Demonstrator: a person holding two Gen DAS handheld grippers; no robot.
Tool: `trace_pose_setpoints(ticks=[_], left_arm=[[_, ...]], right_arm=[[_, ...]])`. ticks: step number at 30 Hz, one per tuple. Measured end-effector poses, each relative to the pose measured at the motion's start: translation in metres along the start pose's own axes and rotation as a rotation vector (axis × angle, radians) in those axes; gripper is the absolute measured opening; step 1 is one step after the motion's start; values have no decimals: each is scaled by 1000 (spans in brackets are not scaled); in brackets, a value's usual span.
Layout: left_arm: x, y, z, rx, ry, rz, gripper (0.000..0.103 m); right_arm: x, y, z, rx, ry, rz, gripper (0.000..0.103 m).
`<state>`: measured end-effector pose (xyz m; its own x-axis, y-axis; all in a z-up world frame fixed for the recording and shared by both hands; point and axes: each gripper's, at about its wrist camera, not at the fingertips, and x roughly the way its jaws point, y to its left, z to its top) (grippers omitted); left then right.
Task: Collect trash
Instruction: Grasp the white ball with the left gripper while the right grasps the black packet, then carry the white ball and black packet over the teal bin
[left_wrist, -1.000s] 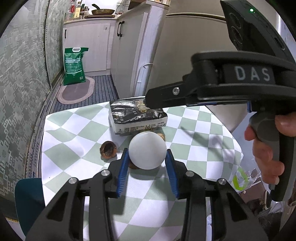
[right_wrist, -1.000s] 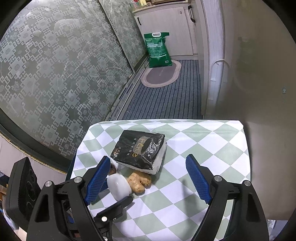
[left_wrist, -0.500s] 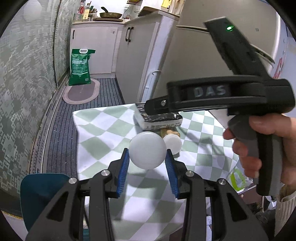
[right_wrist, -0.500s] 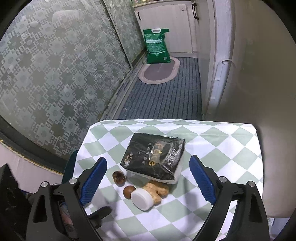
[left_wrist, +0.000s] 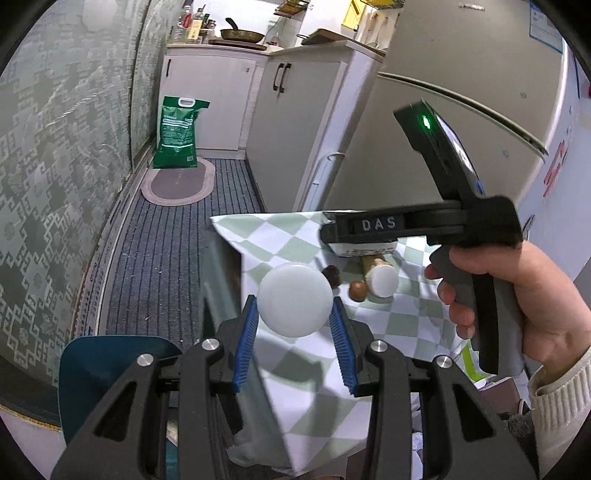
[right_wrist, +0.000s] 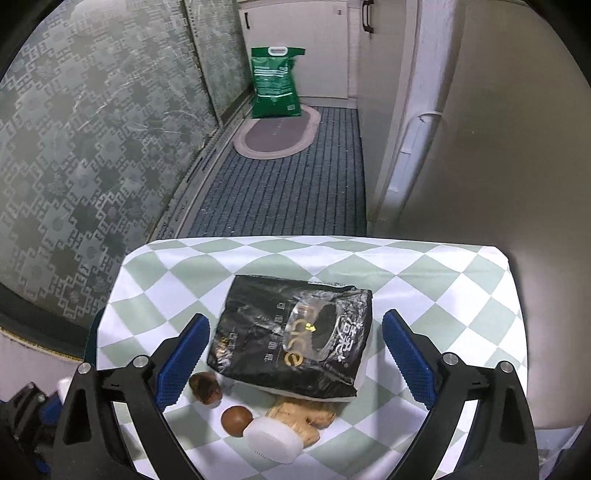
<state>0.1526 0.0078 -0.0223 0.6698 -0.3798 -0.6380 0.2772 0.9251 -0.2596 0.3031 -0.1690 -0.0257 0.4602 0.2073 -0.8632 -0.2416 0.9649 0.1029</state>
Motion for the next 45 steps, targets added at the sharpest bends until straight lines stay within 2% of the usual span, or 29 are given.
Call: trace_pose_setpoints(ticks=[1,4,5,16,21,26,29,33,45], left_arm=[[-3,4,0,-5,-5,1,41],[-10,10,0,-13,-14,4,41],[-14,12,-1,-15,-18,6,42],[-31,51,-12,-51,-20,65,41],[-36,73,-24,-62,1,107,42],[-39,99,-40,-87,35,150,42],[-39,117,-48,-115,50,168,42],[-37,138,-61,-144,80,186,42],[-17,182,-98,-195,206,226,42]], right_arm=[[2,0,0,-1,-1,-1,95],[5,2,0,-7,-15,-31,77],[4,1,0,-4,-23,-42,75],[-22,20,2,-29,-86,17,75],[-38,46,1,-87,-136,91,75],[-49,80,-4,-162,-150,160,75],[-55,103,-7,-201,-154,231,75],[-57,134,-12,-252,-154,283,75],[-39,206,-29,-366,-82,351,75]])
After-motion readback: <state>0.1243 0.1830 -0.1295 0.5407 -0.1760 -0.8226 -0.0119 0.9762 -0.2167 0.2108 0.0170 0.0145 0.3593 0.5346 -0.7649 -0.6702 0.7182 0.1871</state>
